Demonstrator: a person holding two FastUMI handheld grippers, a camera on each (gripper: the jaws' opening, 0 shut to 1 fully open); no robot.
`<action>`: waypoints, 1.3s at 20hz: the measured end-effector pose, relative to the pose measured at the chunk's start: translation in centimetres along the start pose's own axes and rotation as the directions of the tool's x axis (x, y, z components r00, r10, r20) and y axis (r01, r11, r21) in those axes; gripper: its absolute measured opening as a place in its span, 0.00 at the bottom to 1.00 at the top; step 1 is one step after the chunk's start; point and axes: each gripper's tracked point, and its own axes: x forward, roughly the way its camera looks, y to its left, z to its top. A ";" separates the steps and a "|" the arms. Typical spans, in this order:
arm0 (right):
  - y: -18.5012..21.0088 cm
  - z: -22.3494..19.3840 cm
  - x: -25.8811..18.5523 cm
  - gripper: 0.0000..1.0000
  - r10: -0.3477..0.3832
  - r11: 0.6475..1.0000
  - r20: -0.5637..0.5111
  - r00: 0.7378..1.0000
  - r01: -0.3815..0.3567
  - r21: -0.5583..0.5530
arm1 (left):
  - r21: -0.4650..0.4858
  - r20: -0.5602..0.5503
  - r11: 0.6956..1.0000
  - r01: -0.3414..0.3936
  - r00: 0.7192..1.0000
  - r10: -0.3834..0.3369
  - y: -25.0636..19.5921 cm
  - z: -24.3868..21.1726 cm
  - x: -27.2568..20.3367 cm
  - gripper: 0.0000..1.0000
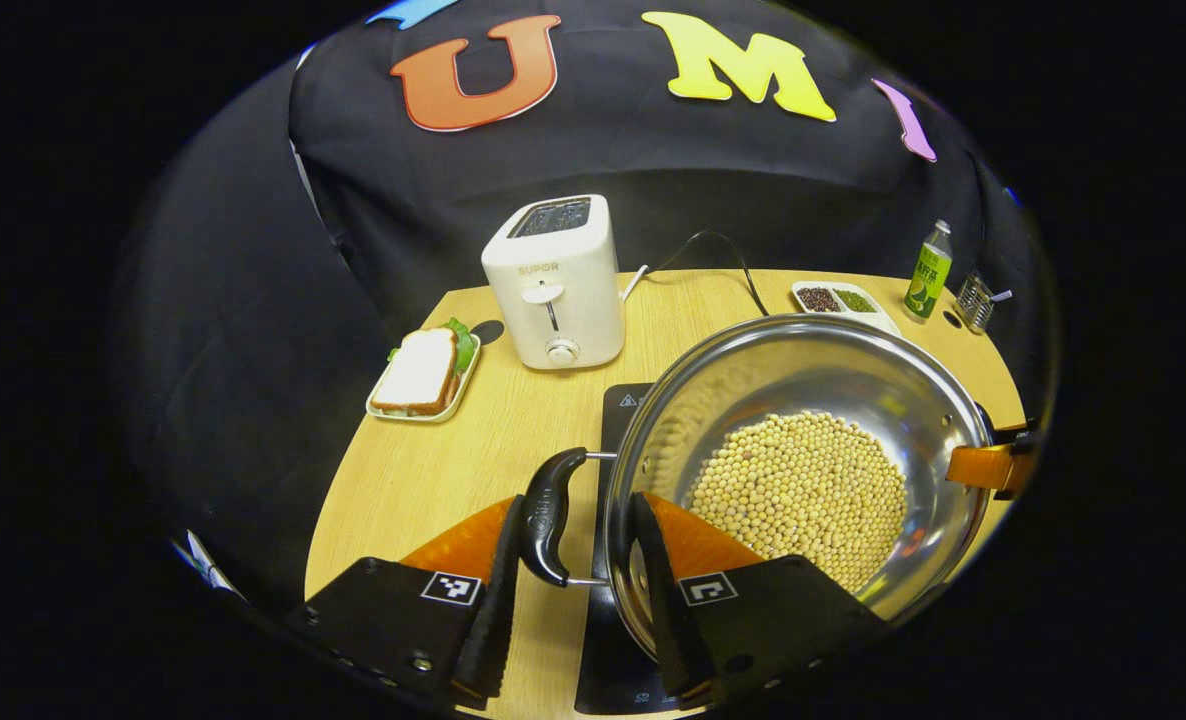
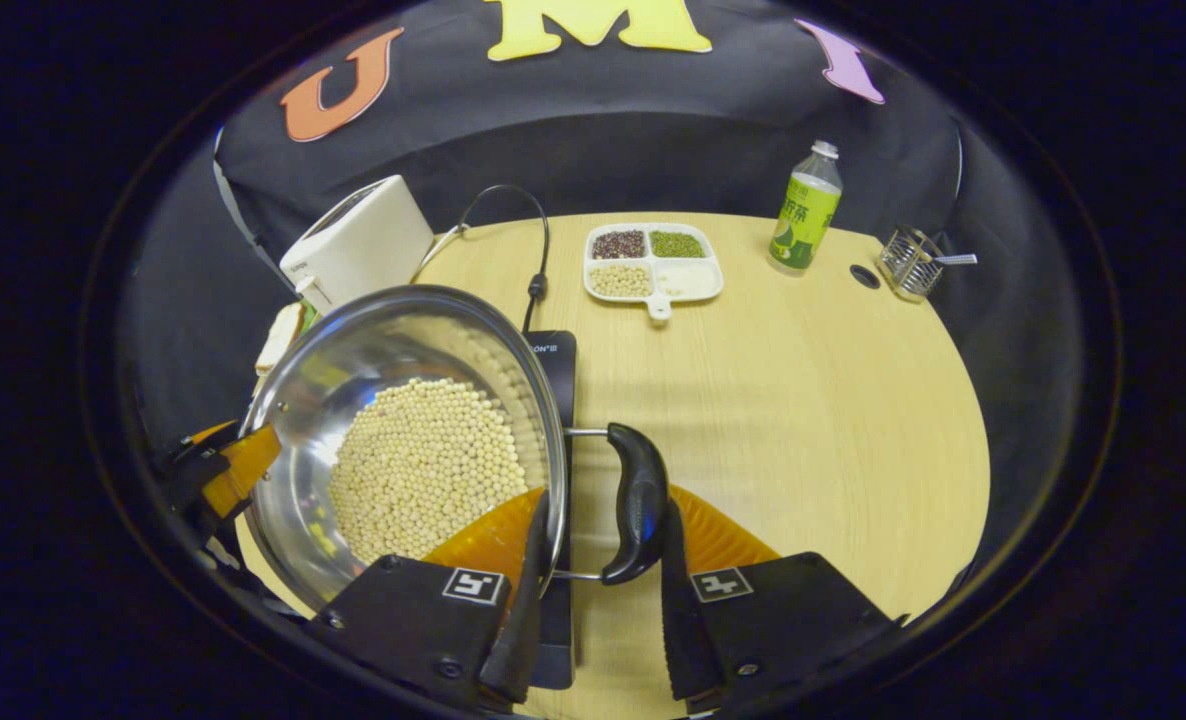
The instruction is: First push the handle of the pot to place it horizontally, then grasp the pot with both hands and set it on the induction cooktop.
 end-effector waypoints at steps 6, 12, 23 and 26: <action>-0.1 0.0 0.1 0.55 -0.008 1.000 0.029 1.000 0.008 0.007 | 0.012 0.016 1.000 0.002 1.000 -0.002 0.0 0.0 0.1 0.58; -0.2 0.0 0.2 0.55 -0.012 1.000 0.038 0.999 0.011 0.014 | 0.014 0.019 1.000 0.004 1.000 -0.004 0.0 0.0 0.2 0.58; -1.4 2.6 -1.6 0.84 0.038 0.998 0.204 0.978 -0.027 -0.056 | 0.050 0.160 0.998 -0.050 0.986 0.041 1.8 1.4 -2.0 0.97; -1.5 2.5 -2.2 0.85 0.051 0.997 0.214 0.976 -0.038 -0.065 | 0.046 0.177 0.998 -0.042 0.984 0.033 1.2 1.9 -2.8 0.97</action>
